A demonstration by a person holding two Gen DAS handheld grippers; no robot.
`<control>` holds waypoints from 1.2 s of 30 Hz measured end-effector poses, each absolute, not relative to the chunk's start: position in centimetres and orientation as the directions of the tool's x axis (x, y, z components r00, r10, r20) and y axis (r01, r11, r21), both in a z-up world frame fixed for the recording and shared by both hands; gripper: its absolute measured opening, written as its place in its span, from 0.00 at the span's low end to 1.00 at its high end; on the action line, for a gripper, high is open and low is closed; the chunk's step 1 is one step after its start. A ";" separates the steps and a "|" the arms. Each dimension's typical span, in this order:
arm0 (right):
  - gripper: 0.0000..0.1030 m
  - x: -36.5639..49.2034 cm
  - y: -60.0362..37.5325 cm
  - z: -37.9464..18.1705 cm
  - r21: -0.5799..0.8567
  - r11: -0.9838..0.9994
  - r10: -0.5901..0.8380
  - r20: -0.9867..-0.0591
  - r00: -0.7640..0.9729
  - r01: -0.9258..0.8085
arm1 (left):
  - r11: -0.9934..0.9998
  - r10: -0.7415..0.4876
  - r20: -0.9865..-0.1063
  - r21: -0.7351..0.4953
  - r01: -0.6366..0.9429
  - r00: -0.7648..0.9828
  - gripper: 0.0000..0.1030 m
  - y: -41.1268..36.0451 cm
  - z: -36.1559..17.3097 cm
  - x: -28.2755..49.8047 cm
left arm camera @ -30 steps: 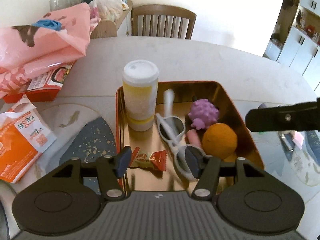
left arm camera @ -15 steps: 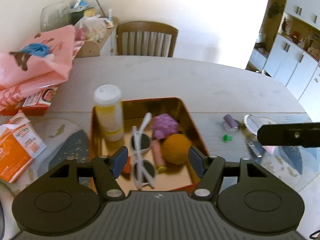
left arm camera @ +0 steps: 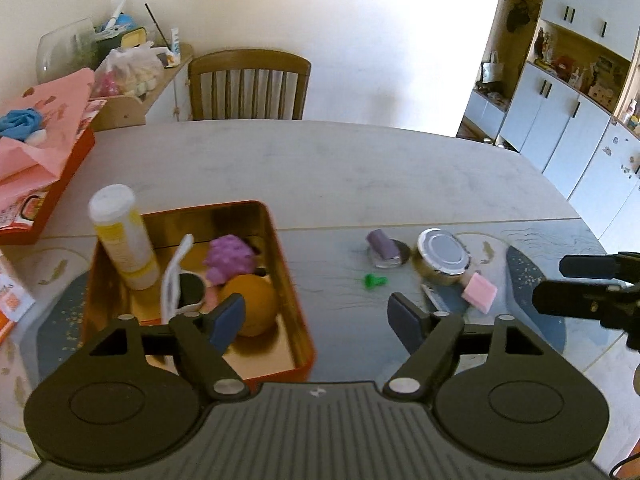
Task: Organize rigid objects
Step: 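Move the left tool to the silver nail clipper while the right tool approaches the pink dish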
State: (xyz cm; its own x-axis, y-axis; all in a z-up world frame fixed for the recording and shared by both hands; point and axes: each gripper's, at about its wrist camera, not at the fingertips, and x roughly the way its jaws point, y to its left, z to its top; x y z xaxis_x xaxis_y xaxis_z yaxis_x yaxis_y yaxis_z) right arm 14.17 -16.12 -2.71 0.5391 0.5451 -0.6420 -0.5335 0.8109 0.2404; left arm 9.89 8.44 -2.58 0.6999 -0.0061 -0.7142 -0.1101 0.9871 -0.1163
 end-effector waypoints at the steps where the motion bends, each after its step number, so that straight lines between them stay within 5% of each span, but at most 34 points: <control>1: 0.98 14.2 -16.7 -2.9 0.221 0.815 0.535 -0.640 0.551 -0.535 | 0.987 -0.007 -0.714 -0.117 -0.110 0.700 0.79 8.0 -2.6 10.1; 24: 0.97 18.6 -20.1 -9.6 -0.067 0.751 0.433 -0.701 0.566 -0.657 | 0.986 -0.007 -0.773 -0.112 -0.126 0.635 0.80 -2.1 -8.2 16.3; 36: 0.80 20.9 -19.2 -12.9 -0.079 0.682 0.433 -0.757 0.489 -0.727 | 0.983 0.007 -0.826 -0.098 -0.157 0.564 0.80 -3.9 -11.7 18.7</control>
State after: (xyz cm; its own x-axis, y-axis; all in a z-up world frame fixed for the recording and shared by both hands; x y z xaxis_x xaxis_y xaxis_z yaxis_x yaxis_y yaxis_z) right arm 20.89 -19.22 -12.91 0.4891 0.4332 -0.7570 -0.7268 0.6823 -0.0792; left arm 18.68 -3.93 -11.67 0.5638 0.0074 -0.8259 -0.1570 0.9827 -0.0983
